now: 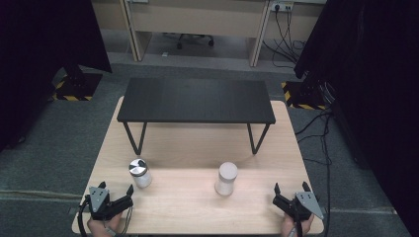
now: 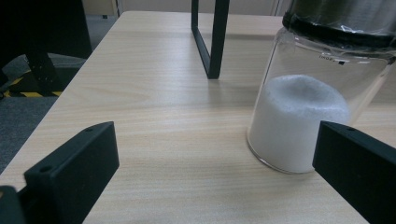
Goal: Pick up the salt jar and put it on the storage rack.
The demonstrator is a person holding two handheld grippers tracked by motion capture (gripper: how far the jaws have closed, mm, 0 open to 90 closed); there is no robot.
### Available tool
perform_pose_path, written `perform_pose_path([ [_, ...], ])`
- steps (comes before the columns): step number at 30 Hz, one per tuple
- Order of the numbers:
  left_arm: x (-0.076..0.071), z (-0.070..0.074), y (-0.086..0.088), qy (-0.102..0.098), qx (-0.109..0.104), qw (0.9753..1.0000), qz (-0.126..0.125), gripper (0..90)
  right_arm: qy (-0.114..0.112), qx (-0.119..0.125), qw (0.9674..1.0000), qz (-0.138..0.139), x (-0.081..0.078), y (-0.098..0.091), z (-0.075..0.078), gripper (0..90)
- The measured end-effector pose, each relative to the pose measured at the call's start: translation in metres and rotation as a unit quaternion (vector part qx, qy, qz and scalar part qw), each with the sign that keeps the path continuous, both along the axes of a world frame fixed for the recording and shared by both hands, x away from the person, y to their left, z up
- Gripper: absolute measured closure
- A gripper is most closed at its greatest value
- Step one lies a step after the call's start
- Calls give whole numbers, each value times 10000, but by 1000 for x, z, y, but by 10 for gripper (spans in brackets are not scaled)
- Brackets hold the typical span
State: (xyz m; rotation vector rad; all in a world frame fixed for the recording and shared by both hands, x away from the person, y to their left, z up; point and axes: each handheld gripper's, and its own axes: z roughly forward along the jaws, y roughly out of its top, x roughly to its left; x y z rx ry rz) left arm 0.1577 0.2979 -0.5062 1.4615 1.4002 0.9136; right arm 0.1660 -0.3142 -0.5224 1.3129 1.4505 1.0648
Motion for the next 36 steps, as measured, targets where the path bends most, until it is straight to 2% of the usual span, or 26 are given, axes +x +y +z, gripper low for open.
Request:
perform_pose_path([
  [11, -1, -1, 2, -43, 0, 10000, -89, 0, 11, -9, 10000, 6, 0, 0, 0, 3],
  [23, -2, 0, 6, 7, -56, 9996, -270, 0, 22, -44, 10000, -3, 1, 1, 1, 3],
  [29, 0, 1, 7, 27, 45, 9993, -371, 0, 25, -43, 10000, 10, 1, 1, 1, 3],
  [31, -1, 1, 7, 6, -8, 9992, -400, 0, 26, -39, 10000, 19, 1, 1, 1, 3],
  [36, -2, 0, 5, -111, 10, 9987, -495, 0, 17, -29, 10000, 17, 1, 0, 0, 3],
])
